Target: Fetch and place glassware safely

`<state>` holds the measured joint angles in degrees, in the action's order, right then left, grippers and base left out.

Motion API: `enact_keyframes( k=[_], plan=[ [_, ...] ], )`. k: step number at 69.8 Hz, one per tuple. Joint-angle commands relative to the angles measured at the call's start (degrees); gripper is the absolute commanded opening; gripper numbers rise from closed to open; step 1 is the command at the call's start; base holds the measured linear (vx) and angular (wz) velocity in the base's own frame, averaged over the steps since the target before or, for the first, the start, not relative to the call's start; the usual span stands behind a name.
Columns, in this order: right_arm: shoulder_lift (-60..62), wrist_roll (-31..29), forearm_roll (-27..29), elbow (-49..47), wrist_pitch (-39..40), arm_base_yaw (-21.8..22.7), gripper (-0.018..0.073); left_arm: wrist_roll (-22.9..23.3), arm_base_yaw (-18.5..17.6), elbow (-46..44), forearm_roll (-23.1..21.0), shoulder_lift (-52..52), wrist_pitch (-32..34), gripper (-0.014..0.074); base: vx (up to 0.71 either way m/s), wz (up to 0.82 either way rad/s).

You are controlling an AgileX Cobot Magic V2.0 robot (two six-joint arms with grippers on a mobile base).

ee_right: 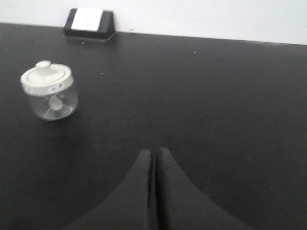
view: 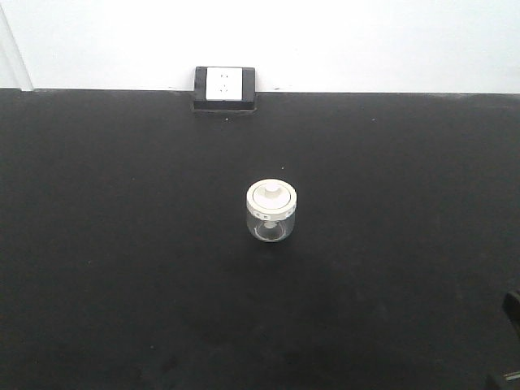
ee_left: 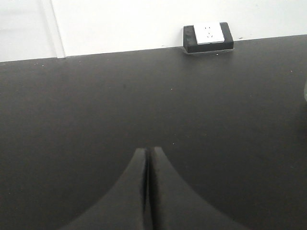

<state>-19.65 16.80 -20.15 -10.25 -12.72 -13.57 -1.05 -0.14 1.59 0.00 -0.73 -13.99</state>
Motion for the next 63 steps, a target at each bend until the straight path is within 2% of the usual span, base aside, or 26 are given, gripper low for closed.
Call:
enact_keyframes(
  k=[1, 7, 24, 28, 38, 45, 63],
  plan=[
    [-0.35, -11.72, 10.33, -1.69, 4.27, 0.21, -0.0003, 0.26, 0.06, 1.67, -0.32, -0.66, 3.83, -0.0007, 0.0, 0.0],
    [-0.35, -16.28, 13.74, -1.69, 5.85, 0.21, -0.0003, 0.26, 0.06, 1.67, -0.32, -0.66, 3.83, -0.0007, 0.0, 0.0],
    [-0.03, -16.25, 13.31, -1.69, 7.9, 0.4, -0.0003, 0.26, 0.06, 1.67, -0.32, -0.66, 3.83, -0.0007, 0.0, 0.0],
    [0.42, -16.24, 13.48, -1.69, 7.9, 1.9, -0.0003, 0.26, 0.06, 1.67, -0.32, -0.66, 3.83, -0.0007, 0.0, 0.0],
    [1.76, -15.95, 15.99, -1.69, 7.75, 10.38, -0.0003, 0.26, 0.06, 1.67, -0.32, -0.66, 3.83, -0.0007, 0.0, 0.0],
    [3.51, -16.01, 16.06, 0.21, 8.27, 14.14, -0.0003, 0.26, 0.06, 1.67, -0.32, -0.66, 3.83, -0.0007, 0.0, 0.0],
    [13.81, -15.96, 17.12, 10.81, 14.07, 15.06, -0.0003, 0.26, 0.06, 1.67, -0.32, -0.66, 3.83, -0.0007, 0.0, 0.0]
  ],
)
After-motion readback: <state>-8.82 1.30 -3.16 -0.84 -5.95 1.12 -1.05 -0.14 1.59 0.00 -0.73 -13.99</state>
